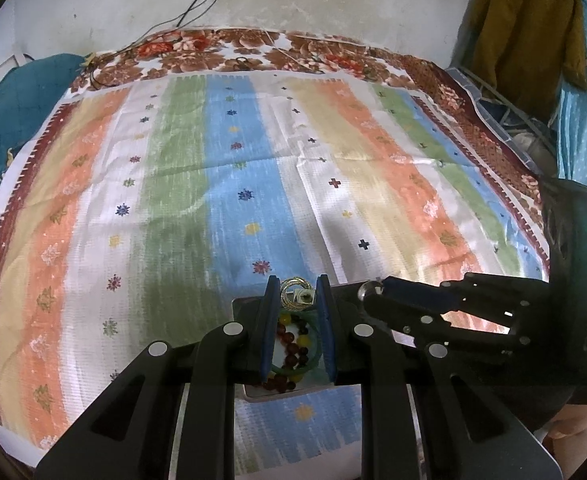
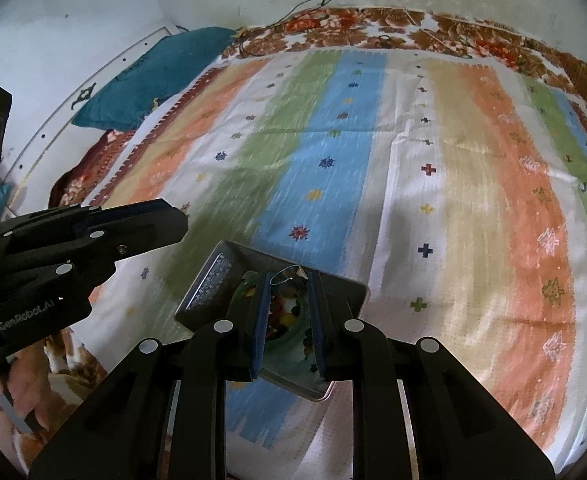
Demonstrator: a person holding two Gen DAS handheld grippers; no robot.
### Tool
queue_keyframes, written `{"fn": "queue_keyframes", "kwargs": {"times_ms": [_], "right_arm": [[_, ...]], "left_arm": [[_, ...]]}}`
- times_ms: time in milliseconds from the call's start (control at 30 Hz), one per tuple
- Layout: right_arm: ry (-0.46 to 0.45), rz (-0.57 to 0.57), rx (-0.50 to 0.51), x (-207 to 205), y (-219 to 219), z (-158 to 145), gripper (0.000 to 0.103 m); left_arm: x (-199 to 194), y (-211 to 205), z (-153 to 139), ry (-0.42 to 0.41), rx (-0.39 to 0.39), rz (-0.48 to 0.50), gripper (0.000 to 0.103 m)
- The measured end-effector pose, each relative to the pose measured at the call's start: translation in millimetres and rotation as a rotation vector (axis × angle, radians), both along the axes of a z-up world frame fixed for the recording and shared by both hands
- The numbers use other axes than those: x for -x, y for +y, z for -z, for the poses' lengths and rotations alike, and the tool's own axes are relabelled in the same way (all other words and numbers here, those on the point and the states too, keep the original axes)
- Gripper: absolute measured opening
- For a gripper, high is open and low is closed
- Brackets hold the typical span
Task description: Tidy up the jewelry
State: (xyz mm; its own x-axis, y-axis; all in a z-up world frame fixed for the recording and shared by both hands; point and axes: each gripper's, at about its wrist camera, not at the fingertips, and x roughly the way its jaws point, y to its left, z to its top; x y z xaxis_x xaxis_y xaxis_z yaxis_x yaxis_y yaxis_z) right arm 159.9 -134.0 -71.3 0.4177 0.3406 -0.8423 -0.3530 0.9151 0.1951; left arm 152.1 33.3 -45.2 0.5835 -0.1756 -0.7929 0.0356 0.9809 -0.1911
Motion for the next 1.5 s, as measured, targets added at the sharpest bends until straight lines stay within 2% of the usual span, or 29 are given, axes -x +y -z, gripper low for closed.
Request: {"fn": "queue_keyframes", "kwargs": {"times_ms": [133, 167, 233, 367, 733, 867, 900, 1033, 1200, 1300, 1500], "right_arm": [[0.019, 0.009, 0.018, -1.2, -0.2, 3.7, 0.021], [0.019, 0.014, 0.018, -1.3, -1.5, 3.5, 0.022], [0.011, 0.027, 0.015, -1.3, -4.8, 1.6, 0.035], [0.006, 0.042, 0.022, 2.8, -10.2, 1.2, 0.037], [-0.024, 0.080, -0.006, 10.1, -23.4, -7.3, 0.052], [-0.028, 0.081, -0.023, 13.9, -27.5, -9.6, 0.060], [-0.033, 0.080, -0.020, 15.8, -27.9, -10.3, 0.065], [-0.066, 0.081, -0.007, 24.4, -29.6, -15.0, 0.070], [-0.098, 0.069, -0.007, 37.6, -28.9, -22.3, 0.076], [-0.117, 0.081, -0.031, 45.4, -33.4, -28.7, 0.080], [-0.126, 0.062, -0.007, 55.5, -31.0, -33.7, 0.086]], "left_arm": [[-1.1, 0.1, 2.3, 0.017, 0.004, -0.006, 0.022], [-0.9, 0.8, 3.2, 0.021, 0.004, -0.010, 0.023], [-0.1, 2.9, 2.4, 0.019, 0.002, -0.019, 0.024], [2.6, 6.8, 1.8, 0.013, 0.000, -0.028, 0.027], [13.4, 5.6, 6.2, 0.020, -0.031, -0.028, 0.040], [18.0, 6.9, 7.2, 0.018, -0.027, -0.032, 0.051], [20.1, 7.8, 8.0, 0.019, -0.023, -0.034, 0.054], [27.5, 9.6, 11.7, 0.025, -0.035, -0.037, 0.059], [36.7, 5.7, 10.8, 0.017, -0.059, -0.006, 0.077], [44.4, 11.8, 9.5, 0.007, -0.052, -0.021, 0.085], [54.7, 17.6, 5.8, -0.008, -0.023, -0.027, 0.093]]}}
